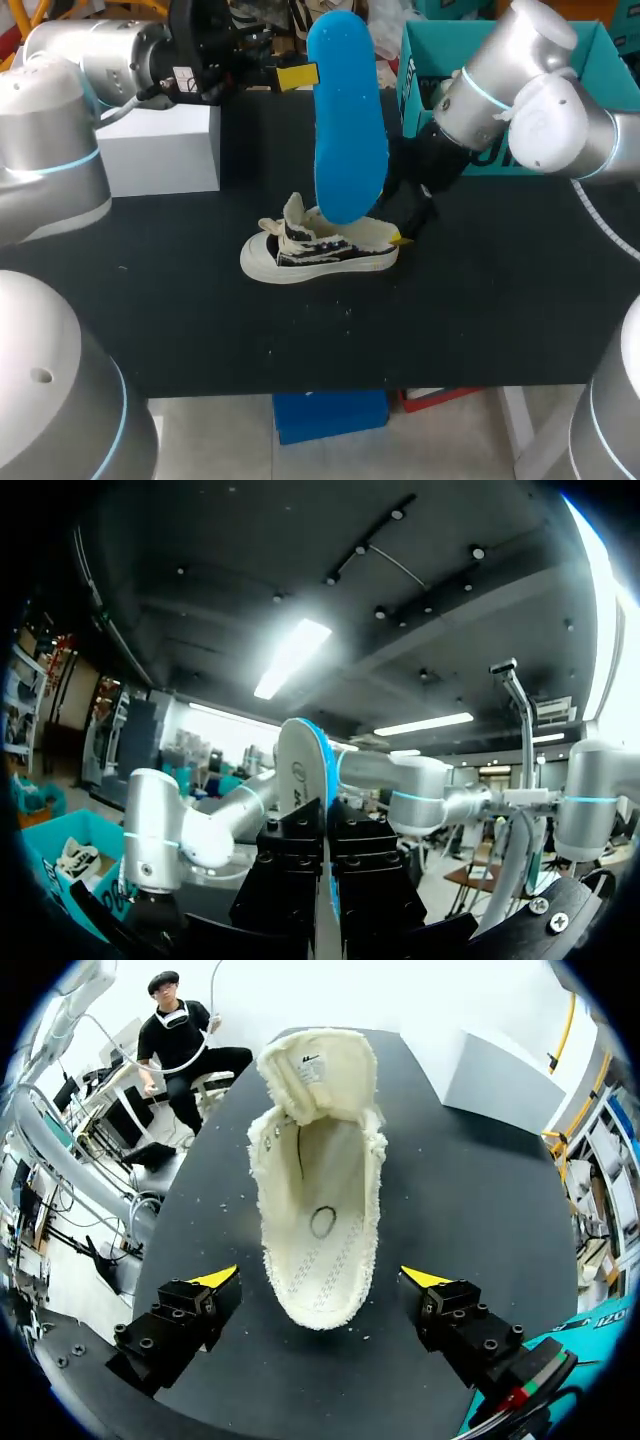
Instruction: Take the shoe out of the shoebox, open the shoe tongue, remove and reinsert the insole, then place the shoe into the shoebox
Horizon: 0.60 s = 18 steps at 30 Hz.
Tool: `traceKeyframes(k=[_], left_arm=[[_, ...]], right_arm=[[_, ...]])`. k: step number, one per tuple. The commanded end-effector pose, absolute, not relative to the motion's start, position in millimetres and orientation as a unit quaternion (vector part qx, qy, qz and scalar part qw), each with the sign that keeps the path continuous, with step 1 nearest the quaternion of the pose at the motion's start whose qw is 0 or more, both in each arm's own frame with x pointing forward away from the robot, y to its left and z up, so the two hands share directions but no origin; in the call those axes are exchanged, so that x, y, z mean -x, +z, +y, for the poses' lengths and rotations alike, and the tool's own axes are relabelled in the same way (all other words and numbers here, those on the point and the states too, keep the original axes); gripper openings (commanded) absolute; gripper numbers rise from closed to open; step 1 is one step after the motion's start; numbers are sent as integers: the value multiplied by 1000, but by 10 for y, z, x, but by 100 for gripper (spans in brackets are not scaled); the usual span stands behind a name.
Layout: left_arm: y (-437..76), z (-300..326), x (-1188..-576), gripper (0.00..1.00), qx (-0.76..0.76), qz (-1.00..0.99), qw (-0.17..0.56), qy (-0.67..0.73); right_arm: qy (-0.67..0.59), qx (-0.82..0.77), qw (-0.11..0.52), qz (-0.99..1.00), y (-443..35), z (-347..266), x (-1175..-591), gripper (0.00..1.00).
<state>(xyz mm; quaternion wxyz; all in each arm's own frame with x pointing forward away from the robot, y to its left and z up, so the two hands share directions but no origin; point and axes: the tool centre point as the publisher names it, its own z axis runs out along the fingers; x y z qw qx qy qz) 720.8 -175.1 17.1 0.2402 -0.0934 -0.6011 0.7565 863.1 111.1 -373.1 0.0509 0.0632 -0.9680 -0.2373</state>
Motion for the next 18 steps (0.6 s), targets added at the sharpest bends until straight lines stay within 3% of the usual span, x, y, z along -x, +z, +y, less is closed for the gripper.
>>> traceKeyframes(k=[1, 18], left_arm=[[161, -1758, -7205, 0, 94, -601, 239, 757], [161, -1758, -7205, 0, 94, -601, 239, 757]], right_arm=[[-136, -50, 28, -989, -3705, 1168, -8581, 100], [-104, -64, 18, -992, -3693, 1286, -8626, 100]])
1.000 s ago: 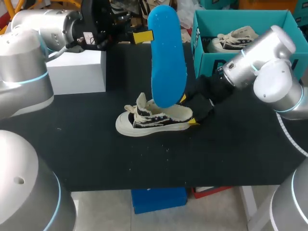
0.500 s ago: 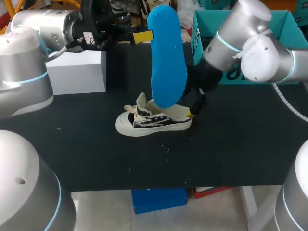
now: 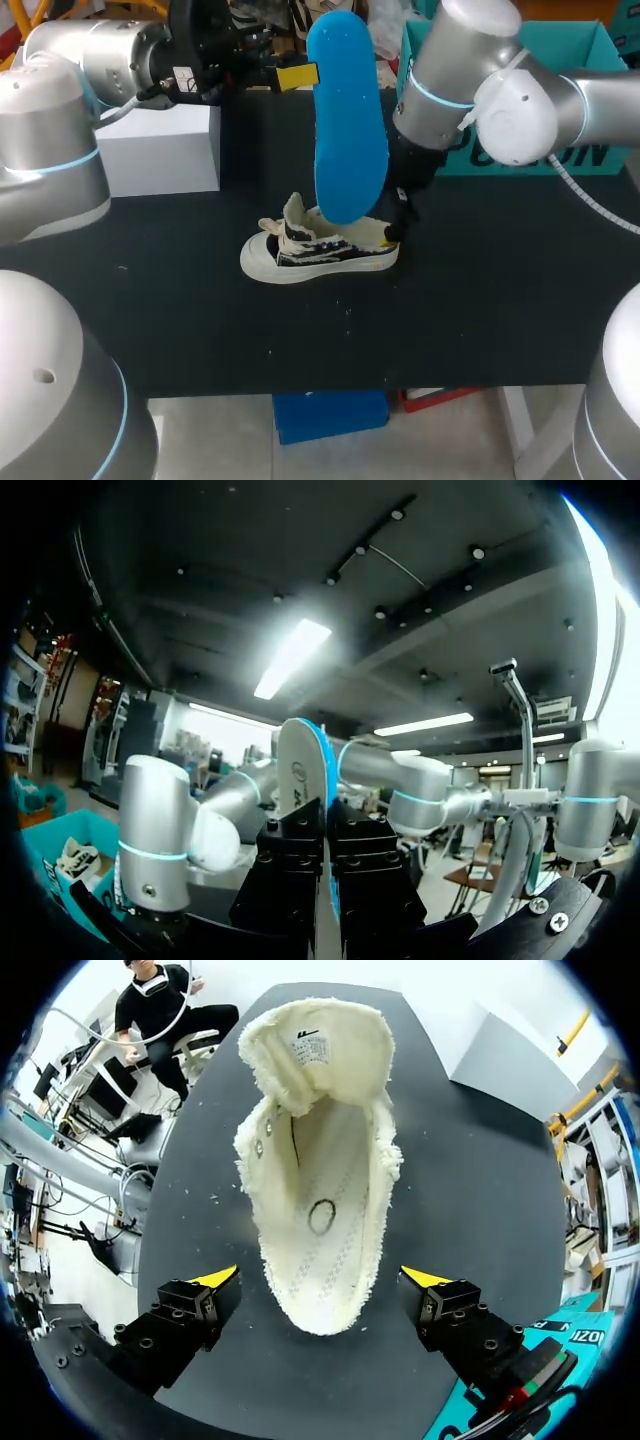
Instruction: Take the shoe out of the shoebox, open the shoe tongue, remove and reinsert the insole, then place the shoe into the shoebox
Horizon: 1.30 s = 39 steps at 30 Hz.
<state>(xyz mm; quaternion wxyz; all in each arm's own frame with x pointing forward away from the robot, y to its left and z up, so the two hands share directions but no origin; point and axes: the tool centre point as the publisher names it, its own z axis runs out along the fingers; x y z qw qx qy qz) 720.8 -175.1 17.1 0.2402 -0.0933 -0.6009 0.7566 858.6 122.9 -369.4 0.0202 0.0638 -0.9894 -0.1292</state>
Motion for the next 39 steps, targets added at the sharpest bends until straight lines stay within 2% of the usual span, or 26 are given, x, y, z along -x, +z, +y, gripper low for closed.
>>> traceKeyframes(k=[1, 10, 39], left_arm=[[161, -1758, -7205, 0, 94, -601, 239, 757], [161, -1758, -7205, 0, 94, -601, 239, 757], [161, -1758, -7205, 0, 94, -601, 239, 757]], right_arm=[[-102, -64, 14, -993, -3690, 1293, -8637, 100], [-85, -74, -4, -994, -3693, 1381, -8684, 100], [-9, -99, 13, -995, -3704, 1482, -8699, 100]])
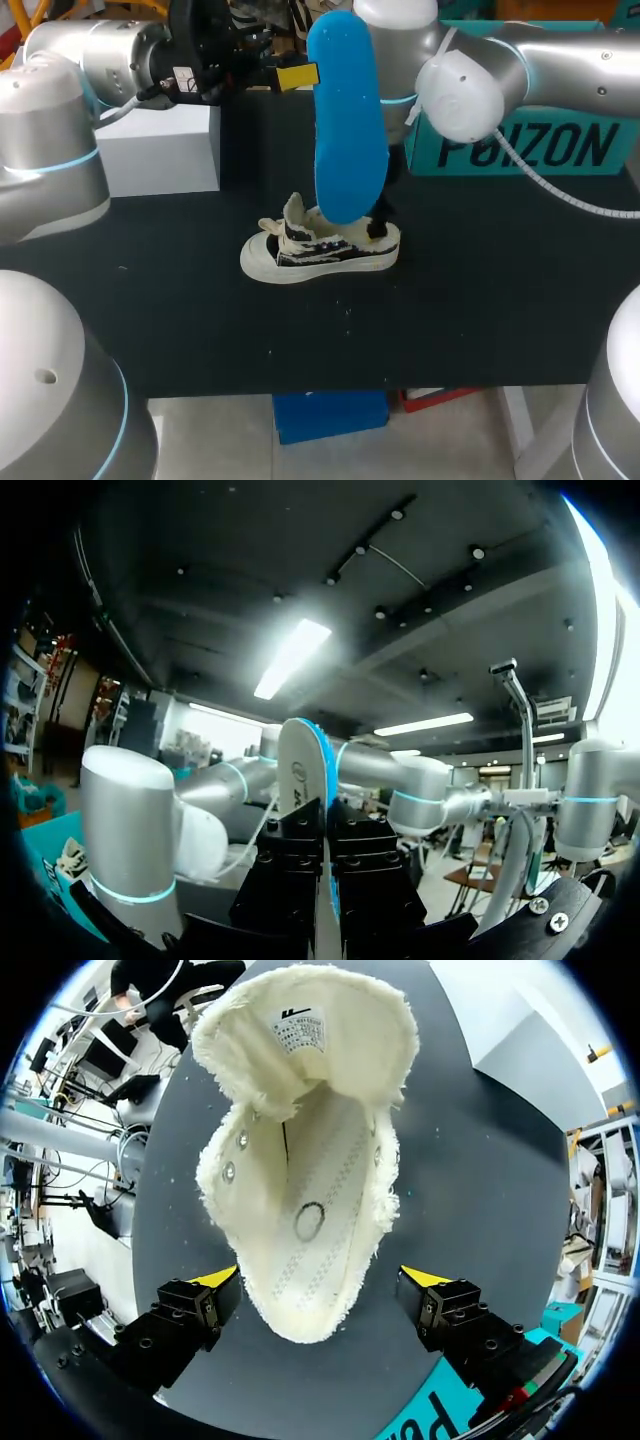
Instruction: Take the shoe out of the shoebox, open the shoe tongue, remove and reinsert the insole, then place the shoe into the shoebox
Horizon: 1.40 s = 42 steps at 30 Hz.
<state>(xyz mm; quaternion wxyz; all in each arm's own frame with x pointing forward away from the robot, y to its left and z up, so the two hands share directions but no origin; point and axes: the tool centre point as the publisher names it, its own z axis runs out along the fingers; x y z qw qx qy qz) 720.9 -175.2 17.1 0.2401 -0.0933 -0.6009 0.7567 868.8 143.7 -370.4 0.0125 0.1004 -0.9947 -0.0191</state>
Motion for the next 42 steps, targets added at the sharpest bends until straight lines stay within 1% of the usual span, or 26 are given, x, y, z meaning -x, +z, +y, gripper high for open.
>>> traceKeyframes(k=[1, 5, 14, 21, 26, 42], left_arm=[[161, -1758, -7205, 0, 94, -601, 239, 757], [161, -1758, -7205, 0, 94, -601, 239, 757], [161, -1758, -7205, 0, 94, -601, 239, 757], [161, -1758, -7205, 0, 94, -601, 239, 757], [161, -1758, -7205, 0, 94, -601, 239, 757], [161, -1758, -7205, 0, 94, -601, 239, 757]], right_arm=[[-9, -99, 13, -995, -3705, 1484, -8695, 100], [-18, -97, 11, -995, -3717, 1470, -8671, 100], [-147, -113, -16, -983, -3755, 1434, -8650, 100], [-213, -136, 1, -967, -3802, 1454, -8661, 100], [-245, -123, 6, -962, -3834, 1459, -8664, 100], [-343, -76, -4, -936, -3972, 1379, -8613, 100]])
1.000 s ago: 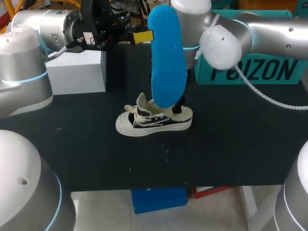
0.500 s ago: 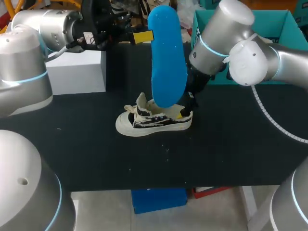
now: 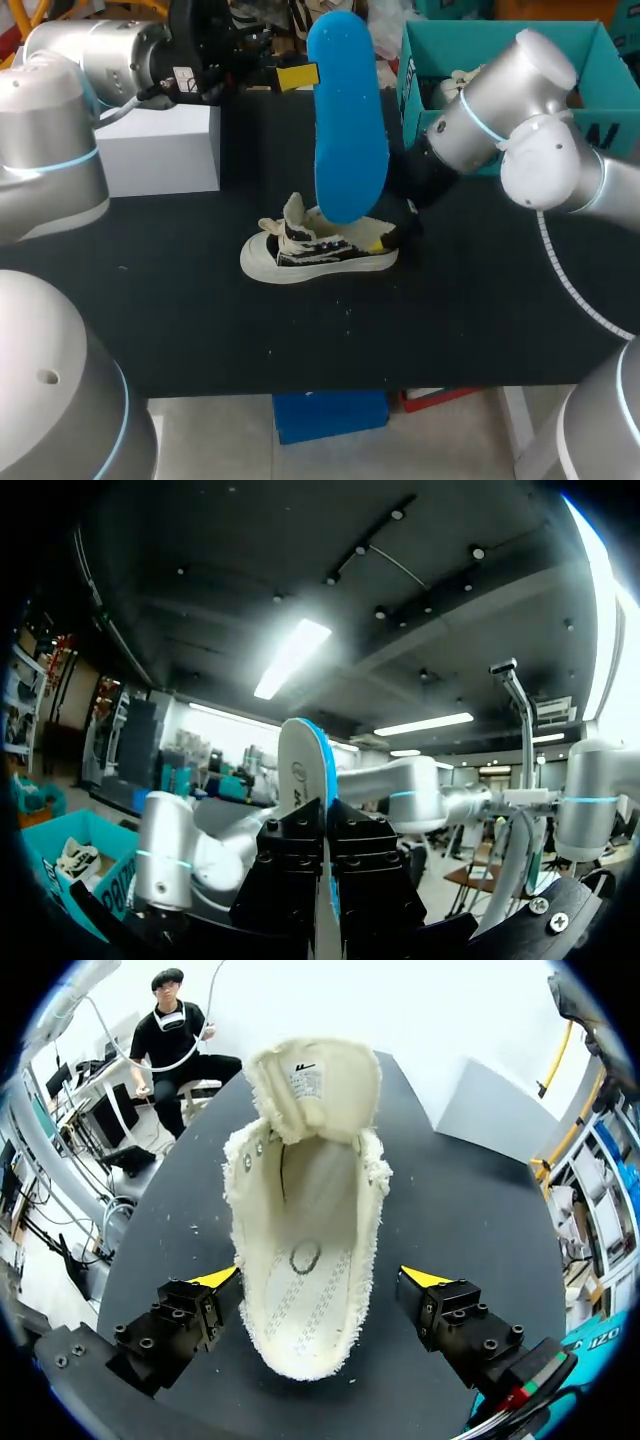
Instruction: Take the shoe out of the shoebox, open the shoe tongue, remove and reinsert the insole, then place the shoe into the shoebox
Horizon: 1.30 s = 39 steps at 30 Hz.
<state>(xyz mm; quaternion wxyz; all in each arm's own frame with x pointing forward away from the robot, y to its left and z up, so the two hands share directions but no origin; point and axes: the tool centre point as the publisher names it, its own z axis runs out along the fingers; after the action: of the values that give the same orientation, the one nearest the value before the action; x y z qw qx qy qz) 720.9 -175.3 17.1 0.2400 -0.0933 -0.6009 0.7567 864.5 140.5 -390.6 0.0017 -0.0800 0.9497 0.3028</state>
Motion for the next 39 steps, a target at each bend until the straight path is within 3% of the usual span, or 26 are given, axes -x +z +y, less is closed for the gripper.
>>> traceKeyframes(k=[1, 39], left_arm=[[161, -1758, -7205, 0, 94, -601, 239, 757], [161, -1758, -7205, 0, 94, -601, 239, 757]], right_arm=[[348, 75, 3, 935, -3987, 1376, -8609, 100], [458, 49, -30, 887, -4361, 1376, -8509, 100]])
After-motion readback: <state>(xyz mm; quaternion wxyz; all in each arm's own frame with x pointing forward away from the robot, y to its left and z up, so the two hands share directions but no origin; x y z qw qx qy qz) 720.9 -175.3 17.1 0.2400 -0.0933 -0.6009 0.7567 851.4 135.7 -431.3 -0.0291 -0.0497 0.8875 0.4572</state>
